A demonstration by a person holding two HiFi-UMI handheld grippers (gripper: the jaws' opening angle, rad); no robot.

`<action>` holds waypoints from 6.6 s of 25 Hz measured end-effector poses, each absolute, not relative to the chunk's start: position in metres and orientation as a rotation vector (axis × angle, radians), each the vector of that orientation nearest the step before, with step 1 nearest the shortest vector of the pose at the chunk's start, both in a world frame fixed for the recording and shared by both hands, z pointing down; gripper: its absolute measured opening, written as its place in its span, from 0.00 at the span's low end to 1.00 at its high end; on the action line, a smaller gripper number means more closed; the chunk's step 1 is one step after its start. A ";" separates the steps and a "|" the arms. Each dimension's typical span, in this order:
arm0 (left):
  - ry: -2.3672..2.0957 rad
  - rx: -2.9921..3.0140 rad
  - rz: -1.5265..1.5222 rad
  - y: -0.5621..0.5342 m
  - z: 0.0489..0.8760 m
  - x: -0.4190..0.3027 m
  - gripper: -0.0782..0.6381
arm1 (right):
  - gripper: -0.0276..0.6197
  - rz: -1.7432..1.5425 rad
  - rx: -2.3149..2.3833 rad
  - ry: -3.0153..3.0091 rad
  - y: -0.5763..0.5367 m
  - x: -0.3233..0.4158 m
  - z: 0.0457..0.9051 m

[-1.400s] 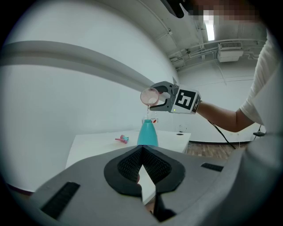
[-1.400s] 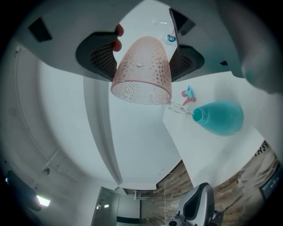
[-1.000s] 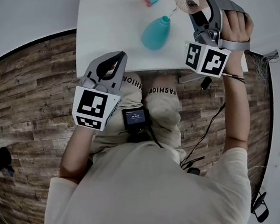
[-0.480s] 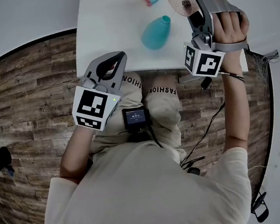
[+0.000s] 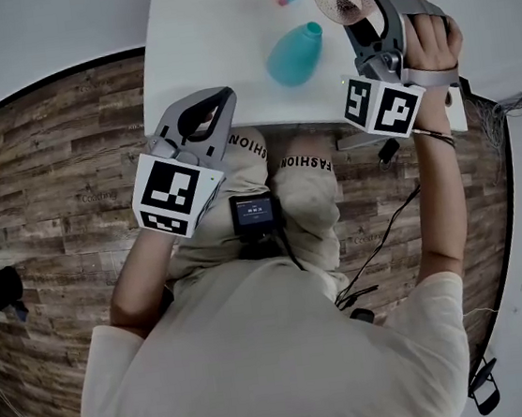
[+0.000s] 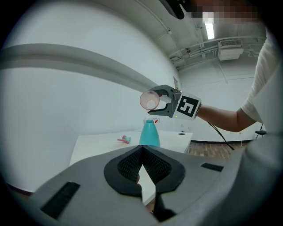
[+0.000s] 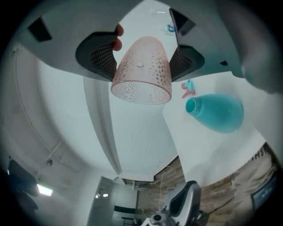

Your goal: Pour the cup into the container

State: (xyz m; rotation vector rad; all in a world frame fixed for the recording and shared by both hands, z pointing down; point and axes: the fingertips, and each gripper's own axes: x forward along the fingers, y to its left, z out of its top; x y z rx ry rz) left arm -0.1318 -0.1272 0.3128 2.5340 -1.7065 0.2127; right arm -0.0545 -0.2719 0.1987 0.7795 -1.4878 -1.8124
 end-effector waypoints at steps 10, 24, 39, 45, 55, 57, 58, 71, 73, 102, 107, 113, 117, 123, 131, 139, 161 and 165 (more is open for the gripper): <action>-1.807 2.541 0.169 -0.127 0.288 -0.147 0.12 | 0.62 -1.290 0.887 -2.064 -0.266 -0.026 0.191; -1.980 2.550 0.103 -0.126 0.245 -0.159 0.12 | 0.62 -1.002 0.938 -2.370 -0.262 0.014 0.188; -2.034 2.489 0.138 -0.124 0.251 -0.165 0.12 | 0.62 -0.790 0.969 -2.555 -0.266 0.043 0.202; -2.022 2.485 0.143 -0.126 0.252 -0.166 0.12 | 0.62 -0.740 0.979 -2.581 -0.269 0.046 0.204; -2.007 2.485 0.155 -0.131 0.260 -0.160 0.12 | 0.62 -0.676 1.004 -2.594 -0.273 0.061 0.218; -2.005 2.485 0.151 -0.133 0.258 -0.161 0.12 | 0.62 -0.666 1.005 -2.595 -0.276 0.062 0.217; -2.009 2.487 0.151 -0.133 0.256 -0.162 0.12 | 0.62 -0.668 1.008 -2.597 -0.277 0.062 0.215; -2.001 2.499 0.149 -0.132 0.258 -0.157 0.12 | 0.62 -0.665 1.048 -2.593 -0.274 0.074 0.216; -2.004 2.500 0.144 -0.131 0.257 -0.157 0.12 | 0.62 -0.668 1.047 -2.591 -0.273 0.073 0.214; -1.975 2.529 0.110 -0.132 0.252 -0.152 0.12 | 0.62 -0.655 1.068 -2.586 -0.265 0.071 0.209; -1.985 2.537 0.113 -0.133 0.249 -0.156 0.12 | 0.62 -0.653 1.034 -2.592 -0.264 0.058 0.213; -1.984 2.540 0.117 -0.131 0.249 -0.155 0.12 | 0.62 -0.647 1.030 -2.600 -0.259 0.058 0.211; -1.995 2.530 0.124 -0.129 0.249 -0.159 0.12 | 0.62 -0.627 1.022 -2.609 -0.259 0.057 0.213; -2.006 2.528 0.134 -0.127 0.246 -0.163 0.12 | 0.62 -0.592 1.026 -2.618 -0.259 0.059 0.216; -2.001 2.528 0.138 -0.125 0.248 -0.161 0.12 | 0.62 -0.556 1.031 -2.632 -0.261 0.060 0.223; -1.988 2.539 0.152 -0.128 0.248 -0.157 0.12 | 0.62 -0.529 1.024 -2.636 -0.260 0.061 0.228; -1.999 2.538 0.169 -0.129 0.246 -0.156 0.12 | 0.62 -0.491 1.073 -2.645 -0.262 0.070 0.230; -1.994 2.536 0.172 -0.128 0.249 -0.154 0.12 | 0.62 -0.485 1.080 -2.645 -0.262 0.072 0.232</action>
